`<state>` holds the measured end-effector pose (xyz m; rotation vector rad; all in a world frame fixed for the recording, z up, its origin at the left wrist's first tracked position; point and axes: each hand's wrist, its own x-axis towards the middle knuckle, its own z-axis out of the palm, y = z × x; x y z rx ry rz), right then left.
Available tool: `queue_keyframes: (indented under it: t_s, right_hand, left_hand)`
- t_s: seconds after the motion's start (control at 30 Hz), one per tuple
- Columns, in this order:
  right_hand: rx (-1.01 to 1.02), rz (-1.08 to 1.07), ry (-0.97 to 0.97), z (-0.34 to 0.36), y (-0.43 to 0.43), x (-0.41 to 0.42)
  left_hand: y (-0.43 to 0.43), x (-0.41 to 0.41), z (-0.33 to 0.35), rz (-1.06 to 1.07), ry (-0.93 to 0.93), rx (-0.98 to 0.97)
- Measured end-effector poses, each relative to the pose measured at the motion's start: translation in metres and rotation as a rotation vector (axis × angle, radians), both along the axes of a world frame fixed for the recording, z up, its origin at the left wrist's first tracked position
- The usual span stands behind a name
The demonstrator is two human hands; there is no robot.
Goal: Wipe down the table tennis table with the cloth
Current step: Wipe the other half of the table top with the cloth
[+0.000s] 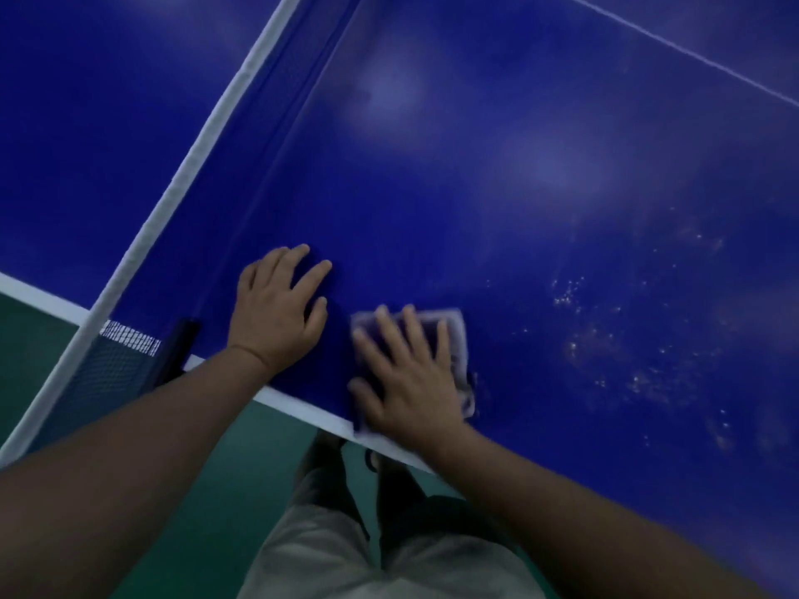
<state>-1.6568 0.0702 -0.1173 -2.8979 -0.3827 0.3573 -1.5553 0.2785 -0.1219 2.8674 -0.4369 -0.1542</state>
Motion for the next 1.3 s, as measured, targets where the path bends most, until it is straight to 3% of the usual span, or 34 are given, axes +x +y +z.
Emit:
queue_keyframes:
  t_s: [0.1, 0.17, 0.3, 0.4, 0.57, 0.67, 0.8, 0.9, 1.03, 1.13, 1.2, 1.3]
  right_hand:
    - [0.0, 0.185, 0.023, -0.005, 0.004, -0.026]
    - [-0.027, 0.247, 0.034, -0.004, -0.014, 0.015]
    - [-0.193, -0.105, 0.03, 0.0, -0.073, 0.125]
    - [-0.139, -0.249, -0.024, 0.001, -0.068, 0.115]
    - [-0.076, -0.043, -0.02, -0.004, 0.01, -0.005]
    - [-0.079, 0.127, 0.008, 0.001, -0.018, 0.029]
    - [-0.175, -0.278, -0.02, 0.006, -0.072, 0.133]
    - [-0.164, -0.45, -0.045, 0.002, -0.052, 0.123]
    - [-0.077, -0.13, -0.009, 0.002, 0.012, 0.025]
    - [-0.059, 0.037, -0.005, 0.003, -0.011, 0.055]
    - [-0.119, -0.087, -0.07, -0.002, -0.044, 0.122]
    - [-0.146, -0.46, -0.058, 0.0, -0.081, 0.202]
  left_hand:
    - [0.005, 0.032, 0.0, -0.039, 0.034, 0.036]
    - [0.002, 0.046, -0.002, -0.081, 0.087, 0.054]
    - [0.004, 0.049, -0.007, -0.117, 0.096, 0.042]
    - [0.004, 0.049, -0.007, -0.122, 0.091, 0.038]
    - [0.004, 0.051, -0.008, -0.149, 0.075, 0.044]
    - [0.006, 0.052, -0.01, -0.147, 0.057, 0.053]
    - [0.006, 0.052, -0.011, -0.168, 0.059, 0.08]
    - [0.004, 0.053, -0.009, -0.158, 0.078, 0.096]
    - [-0.001, 0.056, -0.005, -0.158, 0.118, 0.147]
    - [-0.004, 0.067, -0.001, -0.205, 0.104, 0.118]
    - [-0.007, 0.082, 0.0, -0.271, 0.091, 0.086]
    - [-0.025, 0.113, 0.0, -0.291, 0.081, 0.067]
